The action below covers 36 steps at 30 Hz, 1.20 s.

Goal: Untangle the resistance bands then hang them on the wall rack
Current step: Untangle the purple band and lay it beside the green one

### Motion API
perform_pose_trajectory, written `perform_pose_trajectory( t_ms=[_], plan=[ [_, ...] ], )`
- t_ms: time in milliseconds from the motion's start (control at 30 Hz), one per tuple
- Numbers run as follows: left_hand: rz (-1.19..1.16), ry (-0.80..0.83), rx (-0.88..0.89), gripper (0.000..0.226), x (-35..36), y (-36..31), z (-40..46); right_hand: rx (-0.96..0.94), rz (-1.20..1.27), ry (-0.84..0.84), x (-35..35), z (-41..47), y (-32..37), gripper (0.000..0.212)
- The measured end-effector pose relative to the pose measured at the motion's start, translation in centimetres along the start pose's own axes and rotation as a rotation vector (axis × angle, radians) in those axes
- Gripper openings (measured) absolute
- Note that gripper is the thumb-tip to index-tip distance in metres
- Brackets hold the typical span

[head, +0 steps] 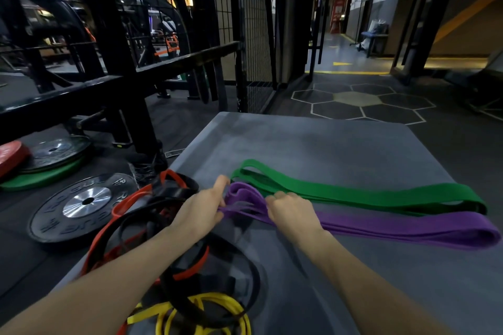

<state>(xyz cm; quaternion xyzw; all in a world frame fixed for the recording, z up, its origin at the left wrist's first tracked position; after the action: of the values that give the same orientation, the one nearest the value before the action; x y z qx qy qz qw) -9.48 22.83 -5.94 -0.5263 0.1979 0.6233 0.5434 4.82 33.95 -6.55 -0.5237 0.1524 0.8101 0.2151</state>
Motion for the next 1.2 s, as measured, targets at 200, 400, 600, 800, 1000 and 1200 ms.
perform_pose_trajectory(
  t_ms=[200,400,600,800,1000,1200],
  plan=[
    [0.12,-0.079,0.089,0.057,-0.6,-1.0,1.4,0.024,-0.019,0.056,-0.3,-0.5,0.1,0.013],
    [0.012,0.027,0.044,0.05,0.4,0.2,0.9,0.015,-0.098,-0.012,0.4,-0.2,0.8,0.031],
    [0.058,0.101,0.005,0.042,0.6,0.4,0.4,-0.042,-0.191,0.009,0.1,-1.0,1.6,0.022],
    [0.05,-0.014,-0.029,0.005,0.1,-1.1,1.1,-0.107,-0.174,-0.018,0.2,-1.6,1.1,0.019],
    [0.117,0.1,-0.026,0.025,0.3,0.9,0.5,-0.069,-0.19,-0.082,0.8,-1.5,0.5,0.036],
    [0.158,-0.108,0.309,0.043,0.2,-2.9,0.7,-0.126,-0.186,-0.095,1.5,-1.3,0.6,0.013]
  ],
)
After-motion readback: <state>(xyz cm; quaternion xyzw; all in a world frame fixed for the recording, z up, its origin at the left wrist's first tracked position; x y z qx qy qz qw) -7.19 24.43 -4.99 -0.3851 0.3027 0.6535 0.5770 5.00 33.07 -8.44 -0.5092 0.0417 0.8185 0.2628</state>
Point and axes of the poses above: each hand's wrist, its own z-axis towards the middle knuckle, its own x-axis out of the palm, y = z × x, the point moved 4 cm from there along z, towards the middle knuckle, and after that the axes turned 9 degrees about -y, right-handed, at the moved point
